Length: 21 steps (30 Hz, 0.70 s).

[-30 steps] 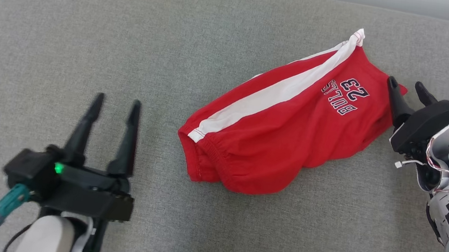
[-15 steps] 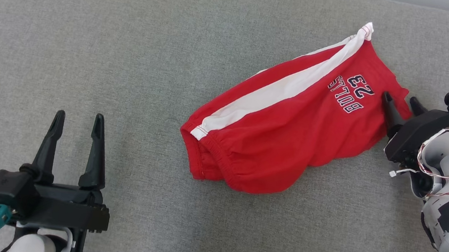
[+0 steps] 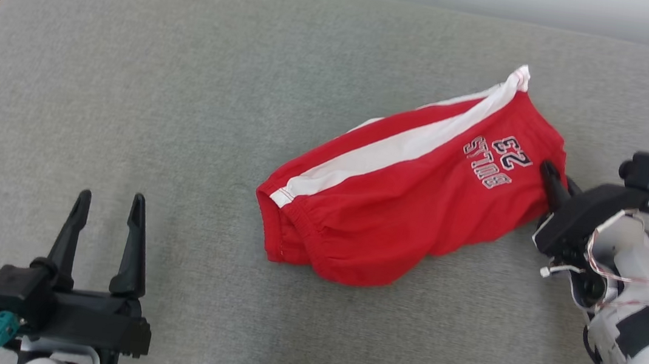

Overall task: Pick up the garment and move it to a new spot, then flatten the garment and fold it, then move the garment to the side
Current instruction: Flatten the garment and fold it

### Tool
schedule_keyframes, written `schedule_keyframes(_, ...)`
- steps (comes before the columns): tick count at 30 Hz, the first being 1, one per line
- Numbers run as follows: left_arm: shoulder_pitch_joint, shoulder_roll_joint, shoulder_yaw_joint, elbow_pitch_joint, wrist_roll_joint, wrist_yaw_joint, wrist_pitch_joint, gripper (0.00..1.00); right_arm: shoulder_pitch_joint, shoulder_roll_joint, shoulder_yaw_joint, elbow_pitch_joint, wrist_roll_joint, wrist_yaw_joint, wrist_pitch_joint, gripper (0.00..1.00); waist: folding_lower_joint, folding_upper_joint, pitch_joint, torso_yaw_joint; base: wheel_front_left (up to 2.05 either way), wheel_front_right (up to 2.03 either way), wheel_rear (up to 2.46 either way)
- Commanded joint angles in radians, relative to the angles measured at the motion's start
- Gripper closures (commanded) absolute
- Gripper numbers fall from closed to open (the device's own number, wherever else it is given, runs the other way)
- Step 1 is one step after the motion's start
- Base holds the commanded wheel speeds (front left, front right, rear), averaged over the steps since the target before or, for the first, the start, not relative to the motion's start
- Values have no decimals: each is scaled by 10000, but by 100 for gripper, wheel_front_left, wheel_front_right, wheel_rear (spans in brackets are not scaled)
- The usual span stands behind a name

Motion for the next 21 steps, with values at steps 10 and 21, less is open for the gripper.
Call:
schedule_keyframes(10,496,-9,43,253,264,-131,-2,0,1862,-1006,-88,-572,1144,-23,-530,100,0,1,-945,-849,0,0,0)
schedule_keyframes(21,624,-10,81,423,390,-182,-2,0,2320,-1116,28,-584,1431,-23,-949,100,0,1,-1207,-914,0,0,0)
